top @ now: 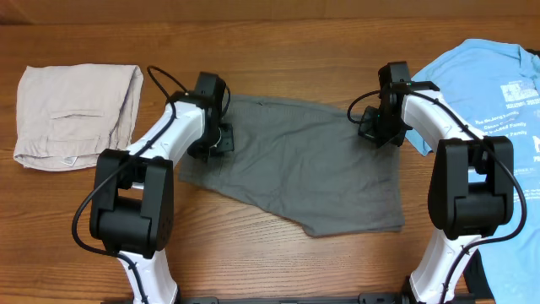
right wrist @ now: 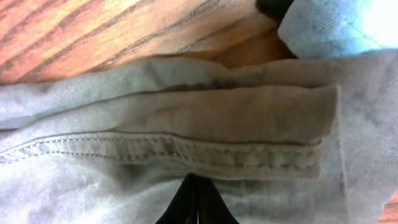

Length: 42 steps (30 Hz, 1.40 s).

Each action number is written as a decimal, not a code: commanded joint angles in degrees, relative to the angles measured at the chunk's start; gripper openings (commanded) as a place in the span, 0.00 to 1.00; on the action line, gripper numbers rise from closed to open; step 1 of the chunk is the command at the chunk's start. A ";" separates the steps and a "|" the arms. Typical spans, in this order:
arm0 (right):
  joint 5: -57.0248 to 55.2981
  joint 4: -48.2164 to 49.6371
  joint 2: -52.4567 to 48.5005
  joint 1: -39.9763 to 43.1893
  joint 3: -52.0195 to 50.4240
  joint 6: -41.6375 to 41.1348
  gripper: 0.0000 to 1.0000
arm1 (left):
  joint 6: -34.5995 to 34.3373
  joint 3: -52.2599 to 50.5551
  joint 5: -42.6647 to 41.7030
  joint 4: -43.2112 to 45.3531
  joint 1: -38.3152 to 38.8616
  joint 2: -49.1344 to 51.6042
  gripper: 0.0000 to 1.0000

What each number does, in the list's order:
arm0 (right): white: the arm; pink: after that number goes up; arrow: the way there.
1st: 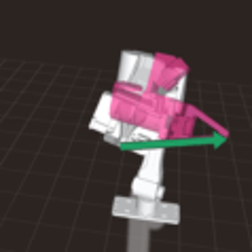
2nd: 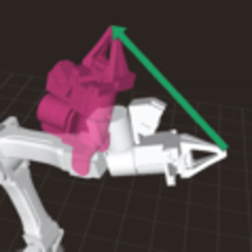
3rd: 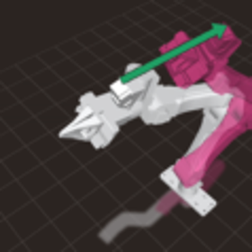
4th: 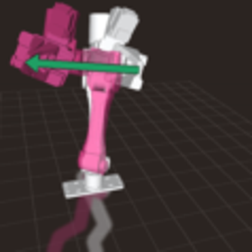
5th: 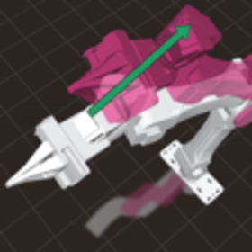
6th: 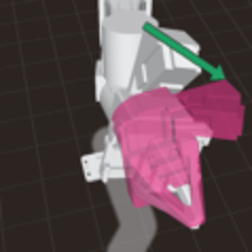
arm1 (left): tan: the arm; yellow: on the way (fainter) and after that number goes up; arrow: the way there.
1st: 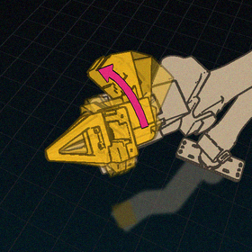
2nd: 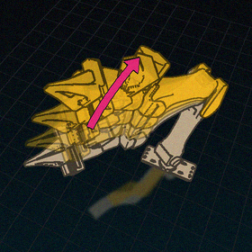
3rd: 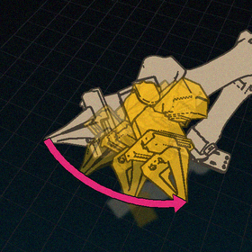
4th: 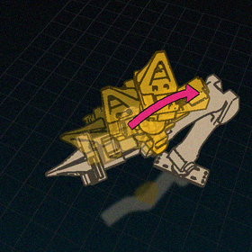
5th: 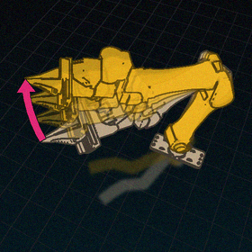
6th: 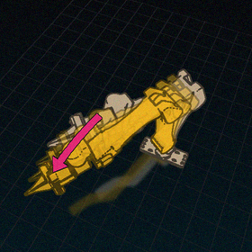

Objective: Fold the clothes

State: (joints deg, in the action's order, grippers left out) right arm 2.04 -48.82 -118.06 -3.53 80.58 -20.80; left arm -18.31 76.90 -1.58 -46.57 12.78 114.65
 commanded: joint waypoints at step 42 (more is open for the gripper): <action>0.79 -15.80 0.15 3.06 21.29 5.75 0.23 | -1.88 18.64 3.10 -21.46 -2.93 -6.43 0.27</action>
State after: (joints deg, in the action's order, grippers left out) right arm 1.72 -64.53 -118.15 -2.79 101.12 -14.57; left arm -20.64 96.12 0.95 -67.02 10.02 108.18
